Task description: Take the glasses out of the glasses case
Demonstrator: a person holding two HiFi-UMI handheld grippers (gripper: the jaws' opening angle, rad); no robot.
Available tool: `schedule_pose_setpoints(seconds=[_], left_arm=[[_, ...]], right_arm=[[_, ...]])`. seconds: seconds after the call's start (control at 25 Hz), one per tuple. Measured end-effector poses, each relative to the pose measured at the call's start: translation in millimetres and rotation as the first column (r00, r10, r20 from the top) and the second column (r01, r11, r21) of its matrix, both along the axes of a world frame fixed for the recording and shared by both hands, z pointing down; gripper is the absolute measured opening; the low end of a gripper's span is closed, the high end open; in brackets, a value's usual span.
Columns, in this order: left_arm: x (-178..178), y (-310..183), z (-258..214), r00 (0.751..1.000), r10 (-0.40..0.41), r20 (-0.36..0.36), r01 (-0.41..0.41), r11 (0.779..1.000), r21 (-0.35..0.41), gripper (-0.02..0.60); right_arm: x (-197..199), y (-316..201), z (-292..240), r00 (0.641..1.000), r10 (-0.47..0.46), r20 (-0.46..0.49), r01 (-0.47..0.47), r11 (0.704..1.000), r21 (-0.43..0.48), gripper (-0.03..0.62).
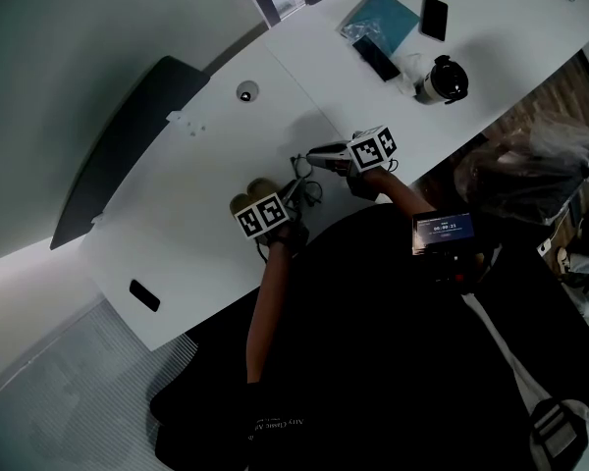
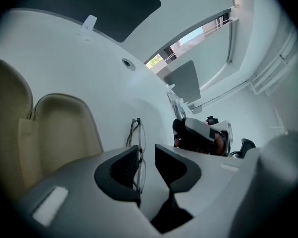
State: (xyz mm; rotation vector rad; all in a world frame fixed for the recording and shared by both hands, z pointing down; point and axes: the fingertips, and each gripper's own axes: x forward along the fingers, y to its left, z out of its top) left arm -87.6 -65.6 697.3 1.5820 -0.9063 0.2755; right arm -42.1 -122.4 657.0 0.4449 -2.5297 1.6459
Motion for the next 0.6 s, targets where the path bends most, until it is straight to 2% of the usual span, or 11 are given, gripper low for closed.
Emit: schedule_pose_setpoints(seconds=[0.16,0.24,0.32,0.44,0.52,0.6], left_arm=[[-12.2,-5.3,-31.1,0.992,-0.082,-0.091,0.086,0.995,0.049,0.123],[-25.7,-11.1,-60.1,0.979,-0.124,-0.164,0.147,0.979,0.140,0.123],[-40.6,-10.7,-85.1,0.971,-0.113,-0.212,0.168,0.950,0.264,0.109],[-70.7,7.6,-97.8,0.973,-0.112,-0.201,0.182,0.910,0.373,0.058],[-93.7,23.8,-95.2,0.972,-0.162,-0.171,0.217,0.900,0.378,0.051],[-117.0,38.8,-88.1,0.963,-0.229,-0.140,0.265,0.893,0.364,0.051]], right_arm=[[1.1,-3.8,-11.6,1.000,0.015,0.013,-0.016,0.998,0.059,0.069],[-6.5,-1.9,-25.0,1.000,-0.019,0.014,0.016,0.989,0.147,0.046],[-15.4,7.5,-38.0,0.996,-0.089,-0.004,0.087,0.964,0.250,0.027],[-28.4,38.3,-50.4,0.967,-0.243,-0.078,0.254,0.890,0.380,0.009],[-34.4,62.4,-51.6,0.926,-0.337,-0.170,0.377,0.813,0.443,0.008],[-38.0,80.9,-42.5,0.876,-0.401,-0.270,0.483,0.743,0.463,0.008]])
